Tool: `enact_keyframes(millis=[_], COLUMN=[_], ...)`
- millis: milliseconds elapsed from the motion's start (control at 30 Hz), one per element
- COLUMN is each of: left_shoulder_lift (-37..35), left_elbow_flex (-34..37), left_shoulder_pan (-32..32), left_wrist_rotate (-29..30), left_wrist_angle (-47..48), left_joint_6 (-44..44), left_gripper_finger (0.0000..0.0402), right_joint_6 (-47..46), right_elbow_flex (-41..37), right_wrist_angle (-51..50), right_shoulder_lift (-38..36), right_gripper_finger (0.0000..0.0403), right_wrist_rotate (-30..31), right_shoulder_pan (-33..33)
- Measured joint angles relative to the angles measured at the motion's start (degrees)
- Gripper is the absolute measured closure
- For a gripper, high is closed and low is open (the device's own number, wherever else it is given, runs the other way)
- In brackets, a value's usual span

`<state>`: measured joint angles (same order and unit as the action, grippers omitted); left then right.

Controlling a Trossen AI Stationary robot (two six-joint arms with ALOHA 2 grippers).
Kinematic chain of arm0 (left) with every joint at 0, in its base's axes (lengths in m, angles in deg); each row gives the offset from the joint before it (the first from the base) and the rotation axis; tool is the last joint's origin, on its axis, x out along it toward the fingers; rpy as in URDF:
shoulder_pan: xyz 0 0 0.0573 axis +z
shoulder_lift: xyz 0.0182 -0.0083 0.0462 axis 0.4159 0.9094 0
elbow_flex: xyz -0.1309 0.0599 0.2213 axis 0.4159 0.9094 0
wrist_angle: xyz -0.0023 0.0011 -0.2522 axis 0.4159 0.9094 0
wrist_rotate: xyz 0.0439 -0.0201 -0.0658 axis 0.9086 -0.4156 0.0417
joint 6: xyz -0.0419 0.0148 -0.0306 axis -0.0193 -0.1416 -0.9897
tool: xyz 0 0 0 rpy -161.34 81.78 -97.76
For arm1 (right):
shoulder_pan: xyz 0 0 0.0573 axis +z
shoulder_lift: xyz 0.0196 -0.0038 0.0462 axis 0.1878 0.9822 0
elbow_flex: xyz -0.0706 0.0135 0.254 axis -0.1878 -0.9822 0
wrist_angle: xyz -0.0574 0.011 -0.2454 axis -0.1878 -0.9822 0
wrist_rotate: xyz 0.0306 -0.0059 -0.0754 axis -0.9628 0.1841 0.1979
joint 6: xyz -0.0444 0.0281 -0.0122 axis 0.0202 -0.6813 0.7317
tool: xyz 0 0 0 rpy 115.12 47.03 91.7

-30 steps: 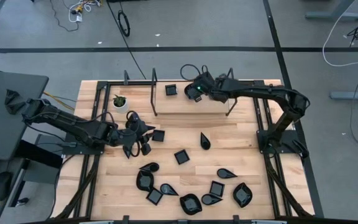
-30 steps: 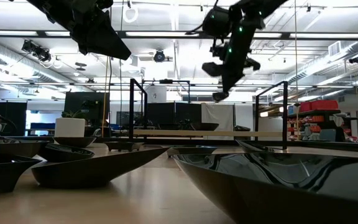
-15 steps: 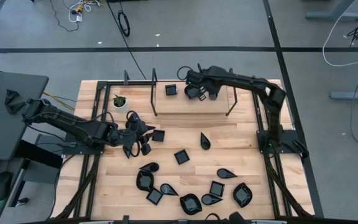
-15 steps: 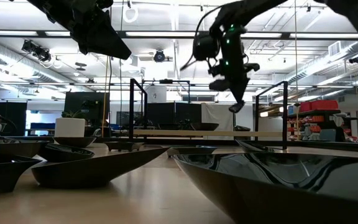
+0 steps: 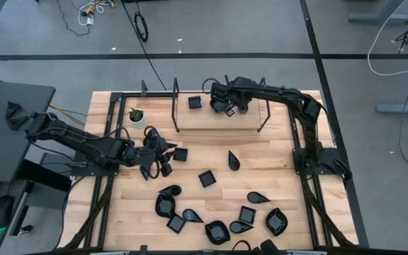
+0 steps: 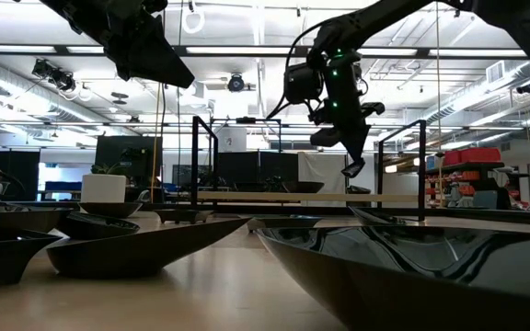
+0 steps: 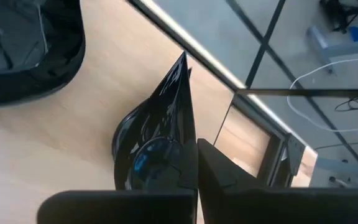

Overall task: Pick & Place Mini shaped plates
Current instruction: Stack the top black teardrop shape bowl on top of the other black teardrop shape bowl on the shelf

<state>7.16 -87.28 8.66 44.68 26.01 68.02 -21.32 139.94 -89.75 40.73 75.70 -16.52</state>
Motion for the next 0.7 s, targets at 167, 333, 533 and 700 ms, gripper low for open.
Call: enact_keyframes(millis=[167, 333, 533, 700], left_shoulder_lift=[0.0, 0.0, 0.0, 0.0], left_elbow_flex=[0.0, 0.0, 0.0, 0.0], left_shoulder_pan=[0.0, 0.0, 0.0, 0.0], left_wrist_rotate=[0.0, 0.0, 0.0, 0.0], left_wrist_angle=[0.0, -0.01, -0.02, 0.0], left_joint_6=[0.0, 0.02, 0.0, 0.0], left_gripper_finger=[0.0296, 0.0296, 0.0296, 0.0296], right_joint_6=[-0.53, -0.68, -0.47, -1.04], right_elbow_flex=[-1.79, -3.51, -5.8, -7.14], right_wrist_angle=[0.81, 2.35, 5.17, 6.39], right_shoulder_lift=[0.04, 0.04, 0.04, 0.04], right_gripper_finger=[0.0403, 0.0403, 0.04, 0.0396], right_wrist_rotate=[-0.42, -0.03, 0.01, 0.01], right_shoulder_pan=[-0.37, -0.38, -0.58, -1.16])
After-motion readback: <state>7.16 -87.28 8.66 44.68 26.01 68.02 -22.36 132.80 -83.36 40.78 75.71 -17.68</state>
